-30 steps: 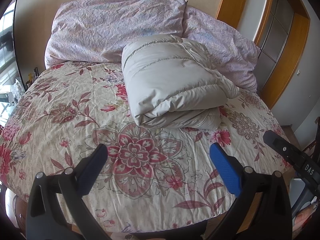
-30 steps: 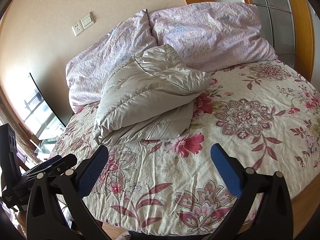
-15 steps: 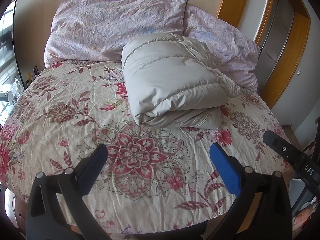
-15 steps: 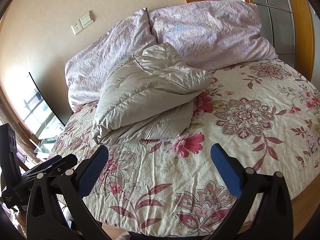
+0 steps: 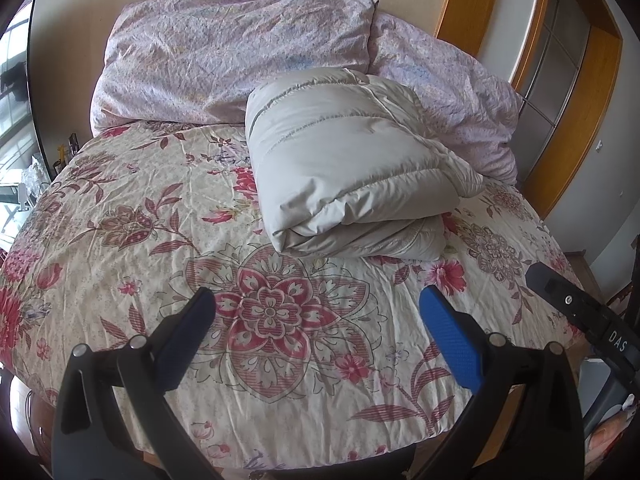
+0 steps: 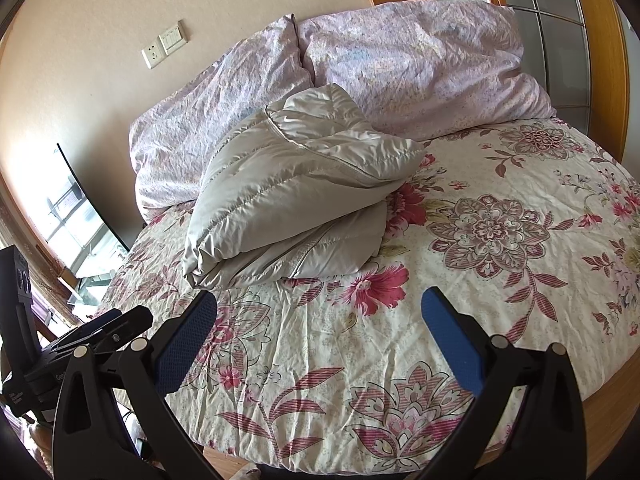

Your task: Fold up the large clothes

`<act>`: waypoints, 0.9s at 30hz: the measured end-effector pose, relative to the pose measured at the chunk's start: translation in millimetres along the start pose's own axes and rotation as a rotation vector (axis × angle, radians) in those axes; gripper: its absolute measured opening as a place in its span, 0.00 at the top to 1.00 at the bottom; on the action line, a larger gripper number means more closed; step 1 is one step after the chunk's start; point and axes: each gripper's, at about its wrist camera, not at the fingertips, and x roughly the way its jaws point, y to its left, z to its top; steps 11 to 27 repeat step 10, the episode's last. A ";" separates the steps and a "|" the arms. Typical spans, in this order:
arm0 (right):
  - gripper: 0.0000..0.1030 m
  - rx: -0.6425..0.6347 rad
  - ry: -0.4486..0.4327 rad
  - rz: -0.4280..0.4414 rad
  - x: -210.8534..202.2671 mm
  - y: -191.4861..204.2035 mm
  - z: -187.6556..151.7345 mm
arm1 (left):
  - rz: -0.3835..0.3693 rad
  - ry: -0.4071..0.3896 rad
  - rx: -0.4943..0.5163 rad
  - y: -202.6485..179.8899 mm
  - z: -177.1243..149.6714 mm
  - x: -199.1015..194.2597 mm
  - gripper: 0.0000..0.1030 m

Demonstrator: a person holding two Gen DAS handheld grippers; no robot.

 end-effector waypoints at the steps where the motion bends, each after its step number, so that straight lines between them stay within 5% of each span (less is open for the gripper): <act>1: 0.01 0.000 0.000 -0.001 0.0 -0.1 0.1 | 0.000 0.000 0.001 -0.1 0.0 0.1 0.02; 27: 0.01 0.002 0.000 -0.001 0.6 0.3 0.1 | -0.001 0.006 -0.007 1.9 0.7 1.6 0.02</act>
